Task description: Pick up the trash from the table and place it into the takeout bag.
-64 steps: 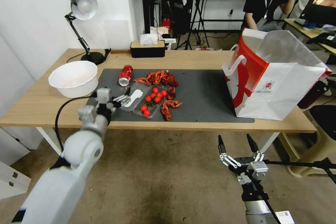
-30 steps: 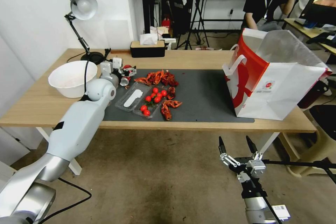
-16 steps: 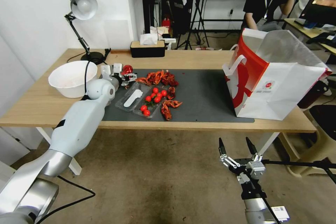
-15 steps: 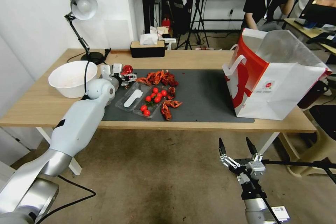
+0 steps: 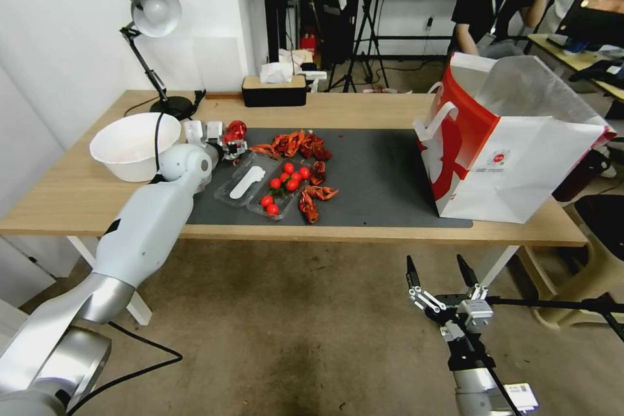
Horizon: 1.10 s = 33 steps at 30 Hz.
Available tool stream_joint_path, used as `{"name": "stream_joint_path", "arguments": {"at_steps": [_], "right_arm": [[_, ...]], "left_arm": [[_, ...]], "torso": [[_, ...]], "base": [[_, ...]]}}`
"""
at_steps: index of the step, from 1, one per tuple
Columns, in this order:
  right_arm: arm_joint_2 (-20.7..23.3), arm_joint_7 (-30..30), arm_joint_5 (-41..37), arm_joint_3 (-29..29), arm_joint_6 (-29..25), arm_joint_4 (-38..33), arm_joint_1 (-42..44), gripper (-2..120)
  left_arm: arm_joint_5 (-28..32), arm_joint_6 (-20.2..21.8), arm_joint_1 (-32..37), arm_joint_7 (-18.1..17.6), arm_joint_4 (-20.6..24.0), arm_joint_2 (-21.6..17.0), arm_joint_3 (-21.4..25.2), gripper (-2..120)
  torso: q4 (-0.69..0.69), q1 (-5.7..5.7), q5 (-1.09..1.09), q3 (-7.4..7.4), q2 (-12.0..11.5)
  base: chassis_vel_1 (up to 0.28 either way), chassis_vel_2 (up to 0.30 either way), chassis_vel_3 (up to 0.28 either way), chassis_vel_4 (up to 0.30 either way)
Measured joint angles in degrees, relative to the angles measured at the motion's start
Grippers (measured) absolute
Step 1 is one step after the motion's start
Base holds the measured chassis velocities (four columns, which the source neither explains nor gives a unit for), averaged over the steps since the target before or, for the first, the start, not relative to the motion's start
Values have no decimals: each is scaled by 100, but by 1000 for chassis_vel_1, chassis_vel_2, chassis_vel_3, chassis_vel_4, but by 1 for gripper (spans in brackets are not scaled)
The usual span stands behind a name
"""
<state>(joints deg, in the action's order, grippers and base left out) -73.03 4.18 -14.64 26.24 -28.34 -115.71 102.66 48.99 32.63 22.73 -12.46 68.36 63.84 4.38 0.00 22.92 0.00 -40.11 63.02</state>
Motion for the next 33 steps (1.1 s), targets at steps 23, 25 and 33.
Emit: {"name": "stream_joint_path", "arguments": {"at_steps": [23, 25, 33], "right_arm": [[-27, -15, 15, -48, 29, 14, -21, 100], [-37, -17, 15, -51, 32, 14, -22, 100], [-104, -20, 27, -30, 35, 14, 28, 100]], "left_arm": [[144, -1763, 16, 1691, 322, -130, -72, 45], [268, -2248, -26, 2465, 518, -142, -227, 45], [333, -2563, -729, 3013, 1247, 176, -1197, 45]], "torso": [[0, 0, 2, 0, 0], [-1, 0, 0, 0, 0], [-2, 0, 3, 0, 0]], "base": [[0, 0, 0, 0], [0, 0, 0, 0], [0, 0, 0, 0]]}}
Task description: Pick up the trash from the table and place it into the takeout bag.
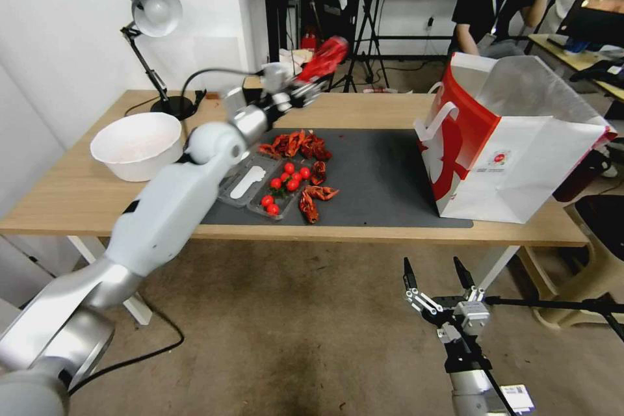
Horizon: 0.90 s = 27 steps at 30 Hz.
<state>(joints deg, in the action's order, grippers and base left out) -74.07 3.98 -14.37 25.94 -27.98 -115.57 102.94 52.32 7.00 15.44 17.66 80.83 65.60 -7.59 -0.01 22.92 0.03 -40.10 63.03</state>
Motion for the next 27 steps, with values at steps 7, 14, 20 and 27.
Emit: {"name": "stream_joint_path", "arguments": {"at_steps": [7, 14, 20, 27], "right_arm": [[-87, 0, 36, 27, -14, 10, 36, 100], [-142, 10, 102, 44, -37, 35, 41, 100], [-155, 15, 102, 58, -41, 80, 31, 100], [-196, 15, 97, 53, -89, 182, 28, 100]], "left_arm": [[-138, 133, -924, 7, -293, 745, -821, 45], [-321, 110, -1543, 155, -888, 1616, -1387, 45], [-552, -70, -1874, 328, -1183, 2028, -1811, 45], [-616, -183, -2179, 309, -1554, 2371, -2214, 45]], "torso": [[1, 0, -2, -1, 0], [1, 0, -1, 0, 0], [2, 0, -2, 0, 0], [1, 0, -2, 0, 0]], "base": [[0, 0, 0, 0], [0, 0, 0, 0], [0, 0, 0, 0], [0, 0, 0, 0]]}}
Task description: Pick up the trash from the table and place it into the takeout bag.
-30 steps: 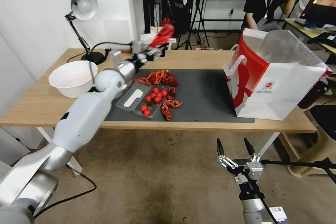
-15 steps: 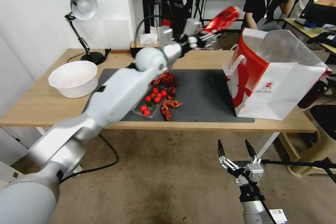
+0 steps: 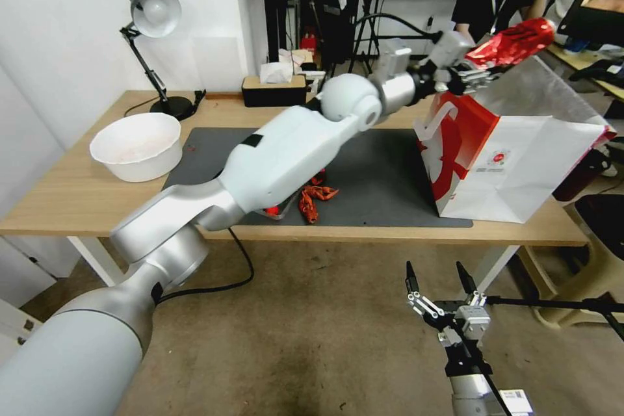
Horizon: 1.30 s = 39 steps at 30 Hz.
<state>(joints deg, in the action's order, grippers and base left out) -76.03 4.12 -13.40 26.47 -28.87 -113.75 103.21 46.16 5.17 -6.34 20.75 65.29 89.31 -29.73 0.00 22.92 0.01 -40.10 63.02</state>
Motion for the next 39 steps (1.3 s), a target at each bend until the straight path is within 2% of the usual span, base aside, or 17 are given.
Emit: {"name": "stream_joint_path", "arguments": {"at_steps": [6, 8, 10, 12, 15, 17, 18, 21, 26, 29, 30, 33, 34, 35, 36, 38, 39], "right_arm": [[-28, -2, 2, -3, -37, 5, 8, 100], [-16, -2, -1, 12, -57, 5, 21, 100], [-13, -2, -3, 14, -64, 6, 23, 100], [-14, -2, -8, 15, -77, 11, 24, 100], [-18, -3, -9, 12, -77, 10, 19, 100], [-25, -3, -11, -2, -70, 7, -4, 100], [-25, -3, -11, -2, -70, 7, -4, 100], [-48, -2, 2, -13, -62, 7, -38, 100], [-62, -1, 12, -23, -58, 4, -47, 100], [-61, 0, 13, -33, -58, 4, -46, 100], [-61, 0, 13, -33, -58, 4, -46, 100], [-47, -1, 13, -34, -71, 18, -43, 100], [-47, -1, 13, -34, -71, 18, -43, 100], [-42, -1, 11, -34, -75, 23, -42, 100], [-37, 0, 9, -34, -78, 28, -42, 100], [-36, 0, 9, -34, -78, 29, -42, 100], [-32, 0, 8, -36, -79, 32, -43, 100]], "left_arm": [[-254, -4, -92, -16, -288, 188, -184, 45], [-263, -4, -92, -76, -313, 199, -187, 54], [-263, -5, -89, -92, -312, 196, -187, 57], [-254, -2, -74, -132, -284, 144, -187, 68], [-247, 1, -59, -156, -253, 107, -180, 74], [-214, 20, -15, -210, -161, 26, -152, 86], [-214, 20, -15, -210, -161, 26, -152, 86], [-29, 112, 79, -236, 127, -166, -80, 97], [24, 187, 285, -304, 543, -498, 34, 100], [30, 207, 667, -475, 970, -881, 293, 100], [30, 207, 667, -475, 970, -881, 293, 100], [-108, 225, 1222, -772, 1412, -1305, 746, 100], [-108, 225, 1222, -772, 1412, -1305, 746, 100], [-178, 252, 1398, -937, 1561, -1434, 911, 100], [-246, 325, 1663, -1251, 1791, -1604, 1127, 100], [-254, 343, 1707, -1310, 1830, -1631, 1163, 100], [-279, 418, 1907, -1580, 1993, -1749, 1315, 100]], "torso": [[0, 0, 0, 0, 0], [0, 0, -1, 0, 0], [0, 0, -1, 0, 0], [0, 0, -1, 0, 0], [0, 0, -1, 0, 0], [1, 0, -1, 0, 0], [1, 0, -1, 0, 0], [-1, 0, -1, 0, 0], [0, 0, -2, 0, 1], [0, 0, -2, 0, 1], [0, 0, -2, 0, 1], [-1, 0, -3, 0, 1], [-1, 0, -3, 0, 1], [-1, 0, -3, 0, 1], [1, 0, -3, 0, 1], [1, 0, -3, 0, 1], [3, 0, -4, 0, 1]], "base": [[0, 0, 0, 0], [0, 0, 0, 0], [0, 0, 0, 0], [0, 0, 0, 0], [0, 0, 0, 0], [0, 0, 0, 0], [0, 0, 0, 0], [0, 0, 0, 0], [0, 0, 0, 0], [0, 0, 0, 0], [0, 0, 0, 0], [0, 0, 0, 0], [0, 0, 0, 0], [0, 0, 0, 0], [0, 0, 0, 0], [0, 0, 0, 0], [0, 0, 0, 0]]}}
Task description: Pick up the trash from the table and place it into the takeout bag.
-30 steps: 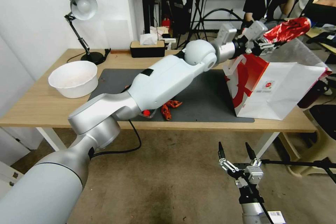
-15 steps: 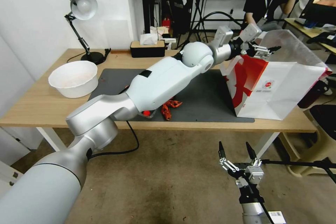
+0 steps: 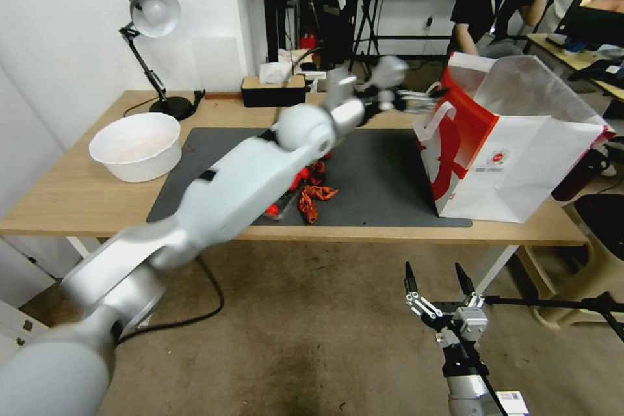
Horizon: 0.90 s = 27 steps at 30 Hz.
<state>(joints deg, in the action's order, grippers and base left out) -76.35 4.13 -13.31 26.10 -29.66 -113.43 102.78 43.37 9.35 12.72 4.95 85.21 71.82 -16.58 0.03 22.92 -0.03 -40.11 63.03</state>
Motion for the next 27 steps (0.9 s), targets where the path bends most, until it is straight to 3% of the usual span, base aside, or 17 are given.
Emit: {"name": "stream_joint_path", "arguments": {"at_steps": [3, 6, 15, 19, 21, 23, 24, 27], "right_arm": [[6, -1, 0, -4, 0, 2, -1, 100], [28, 0, 1, -28, 0, 4, -8, 100], [37, 0, 5, -52, 0, -23, -6, 100], [55, 0, 8, -66, 2, -54, -1, 100], [75, 0, 10, -72, 7, -74, 7, 100], [84, -1, 11, -94, 9, -62, 2, 100], [84, -1, 11, -94, 9, -62, 2, 100], [105, -7, 20, -128, 12, -45, 1, 100]], "left_arm": [[-18, 40, 118, -160, 92, -74, 94, 100], [-264, 33, 531, -580, 314, -300, 388, 100], [-633, -33, 1059, -1026, 510, -457, 751, 100], [-1016, -99, 1835, -1428, 821, -559, 1230, 100], [-1361, -120, 2525, -1764, 1130, -589, 1730, 100], [-1555, -131, 3153, -1833, 1457, -634, 2186, 100], [-1555, -131, 3153, -1833, 1457, -634, 2186, 100], [-1848, -285, 4055, -1917, 1802, -754, 2631, 100]], "torso": [[0, 0, -1, 0, 0], [0, -1, 2, 1, 1], [-3, 0, 2, 1, 0], [-2, 0, 1, 1, 0], [-2, 0, 2, 1, 0], [-2, 0, 3, 1, 0], [-2, 0, 3, 1, 0], [-3, 0, 2, 1, -1]], "base": [[0, 0, 0, 0], [0, 0, 0, 0], [0, 0, 0, 0], [0, 0, 0, 0], [0, 0, 0, 0], [0, 0, 0, 0], [0, 0, 0, 0], [0, 0, 0, 0]]}}
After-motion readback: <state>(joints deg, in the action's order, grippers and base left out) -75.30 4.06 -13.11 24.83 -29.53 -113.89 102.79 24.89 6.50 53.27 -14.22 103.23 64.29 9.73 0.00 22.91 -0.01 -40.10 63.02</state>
